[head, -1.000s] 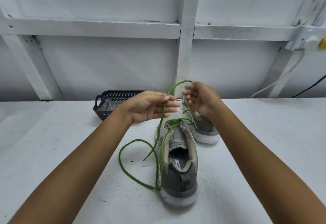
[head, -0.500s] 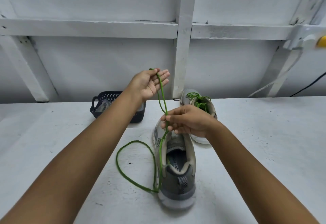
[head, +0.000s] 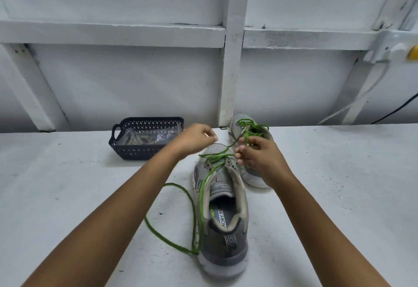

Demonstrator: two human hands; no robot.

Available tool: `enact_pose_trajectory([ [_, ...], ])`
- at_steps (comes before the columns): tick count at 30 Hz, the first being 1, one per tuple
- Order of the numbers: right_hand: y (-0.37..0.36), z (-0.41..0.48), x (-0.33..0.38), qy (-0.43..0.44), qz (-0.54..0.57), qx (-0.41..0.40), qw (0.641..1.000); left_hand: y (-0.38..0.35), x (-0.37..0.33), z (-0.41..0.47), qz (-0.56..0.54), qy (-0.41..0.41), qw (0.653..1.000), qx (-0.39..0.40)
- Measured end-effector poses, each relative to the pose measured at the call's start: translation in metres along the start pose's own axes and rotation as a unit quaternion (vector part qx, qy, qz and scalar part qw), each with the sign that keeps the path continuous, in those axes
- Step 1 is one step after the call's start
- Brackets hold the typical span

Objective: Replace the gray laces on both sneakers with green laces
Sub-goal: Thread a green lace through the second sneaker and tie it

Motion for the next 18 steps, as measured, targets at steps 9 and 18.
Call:
enact_pose_trajectory([
  [9,-0.005,0.008,-0.035,0.022,-0.094,-0.061,0.993,-0.044,0.022,-0.006,0.096,0.018,0.995,0.034],
  [18,-0.002,0.000,-0.029,0.096,-0.164,-0.136,0.972,-0.051,0.034,-0.007,0.032,0.018,0.999,-0.024],
])
Point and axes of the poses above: each hand's wrist, its own z-axis towards the middle knuckle, its own y-axis out of the back of the hand, x = y × z, the point moved 7 cm from there along z, towards the middle knuckle, and after that the axes turned 10 degrees about -z, right-handed, at the moved point
